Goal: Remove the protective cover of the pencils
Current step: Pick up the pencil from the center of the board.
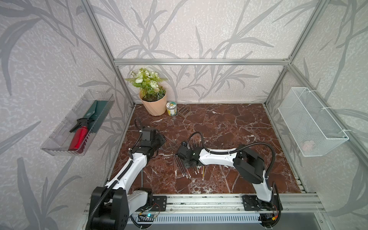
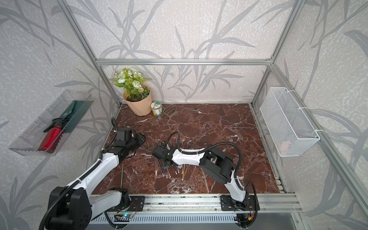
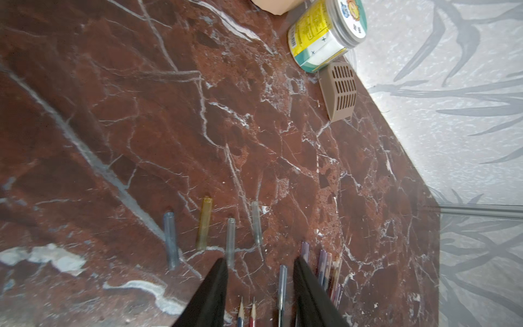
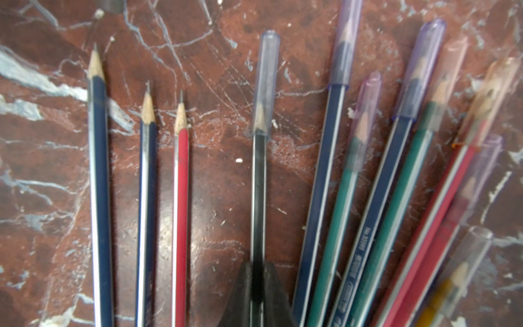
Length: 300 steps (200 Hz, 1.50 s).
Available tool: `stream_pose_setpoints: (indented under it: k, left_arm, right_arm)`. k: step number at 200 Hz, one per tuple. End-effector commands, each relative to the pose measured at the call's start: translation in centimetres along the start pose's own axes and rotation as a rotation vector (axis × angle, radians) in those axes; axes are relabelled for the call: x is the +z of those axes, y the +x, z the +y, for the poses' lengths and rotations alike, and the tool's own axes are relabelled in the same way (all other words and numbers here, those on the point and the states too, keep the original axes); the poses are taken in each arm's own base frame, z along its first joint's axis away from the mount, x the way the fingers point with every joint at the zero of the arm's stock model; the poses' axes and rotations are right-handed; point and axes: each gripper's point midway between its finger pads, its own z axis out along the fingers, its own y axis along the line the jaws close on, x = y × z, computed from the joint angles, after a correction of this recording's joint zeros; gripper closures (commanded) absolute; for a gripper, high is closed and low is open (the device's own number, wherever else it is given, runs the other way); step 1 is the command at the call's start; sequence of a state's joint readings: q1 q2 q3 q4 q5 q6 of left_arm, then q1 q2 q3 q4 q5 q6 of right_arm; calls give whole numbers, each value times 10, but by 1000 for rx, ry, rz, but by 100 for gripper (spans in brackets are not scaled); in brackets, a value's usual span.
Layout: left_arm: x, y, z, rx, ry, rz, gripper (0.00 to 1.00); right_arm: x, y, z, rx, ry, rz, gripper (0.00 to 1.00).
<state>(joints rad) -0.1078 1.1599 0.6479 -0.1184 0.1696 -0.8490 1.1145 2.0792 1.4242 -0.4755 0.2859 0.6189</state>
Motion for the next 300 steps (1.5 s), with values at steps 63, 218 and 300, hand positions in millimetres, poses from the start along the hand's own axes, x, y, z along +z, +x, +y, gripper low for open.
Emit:
stream_pose_setpoints:
  k: [63,218,300]
  left_arm:
    - [48,50,-50,95,96,286,66]
    - [89,99,-28,120,-80,545,73]
    - [102,108,-17,147,-149,591,85]
  right_arm:
    - [21,9,-8,28,5,45,94]
    - [33,5,-9,94,-42,40,99]
    - [35,5,-7,112,-68,39,100]
